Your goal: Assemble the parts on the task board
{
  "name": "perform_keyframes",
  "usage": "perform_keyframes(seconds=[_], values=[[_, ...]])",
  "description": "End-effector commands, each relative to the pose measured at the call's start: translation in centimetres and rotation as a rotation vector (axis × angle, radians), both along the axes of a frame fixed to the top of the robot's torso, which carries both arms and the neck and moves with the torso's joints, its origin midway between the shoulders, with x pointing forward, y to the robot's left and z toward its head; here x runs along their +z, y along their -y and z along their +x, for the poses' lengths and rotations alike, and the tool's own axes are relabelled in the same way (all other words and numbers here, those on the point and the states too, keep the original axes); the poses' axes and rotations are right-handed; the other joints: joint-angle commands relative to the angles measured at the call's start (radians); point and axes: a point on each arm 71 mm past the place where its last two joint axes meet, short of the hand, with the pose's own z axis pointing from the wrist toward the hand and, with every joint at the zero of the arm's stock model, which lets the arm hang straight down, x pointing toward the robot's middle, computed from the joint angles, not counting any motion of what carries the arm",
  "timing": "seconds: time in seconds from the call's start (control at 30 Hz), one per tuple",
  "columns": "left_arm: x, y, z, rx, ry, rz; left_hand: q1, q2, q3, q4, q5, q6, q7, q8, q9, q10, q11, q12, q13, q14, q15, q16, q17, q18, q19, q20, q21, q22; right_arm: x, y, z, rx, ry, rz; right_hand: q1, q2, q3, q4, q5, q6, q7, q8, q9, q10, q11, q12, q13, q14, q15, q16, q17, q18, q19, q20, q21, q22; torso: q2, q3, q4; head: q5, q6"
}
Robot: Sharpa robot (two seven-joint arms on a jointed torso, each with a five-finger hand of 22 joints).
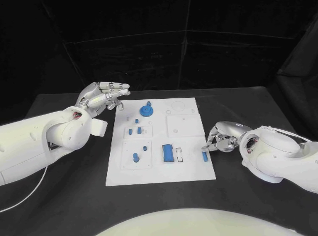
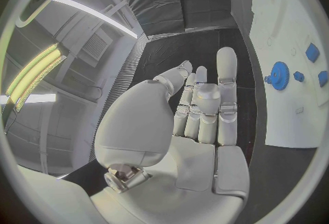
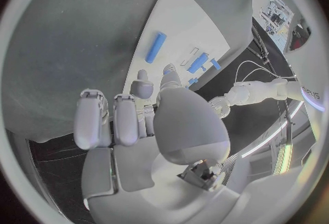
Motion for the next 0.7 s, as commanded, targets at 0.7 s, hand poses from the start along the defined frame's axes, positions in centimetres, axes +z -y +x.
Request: perform_keyframes(seconds=[0.7], values=[[0.1, -0.1, 0.1, -0.001, 0.008, -0.007, 0.002, 0.004, -0.006, -0.003, 0.005, -0.006, -0.002, 0.006, -0.001, -0.009, 0.000, 0.006, 0.001, -0.007, 0.002, 0.002, 0.000, 0.014, 0.000, 0.002, -0.003, -0.001, -1.6, -1.6, -0.1, 0.066, -0.060, -0.102, 0.039, 0.002, 0.003, -0.004, 0.005, 0.015, -0.005, 0.006, 0.012, 0.002, 0.000, 0.007, 0.010, 0.039, 0.002, -0.002, 0.003, -0.016, 0.001, 0.004, -0.006, 0.003, 0.000, -0.0005, 0.0019, -0.003, -0.005]])
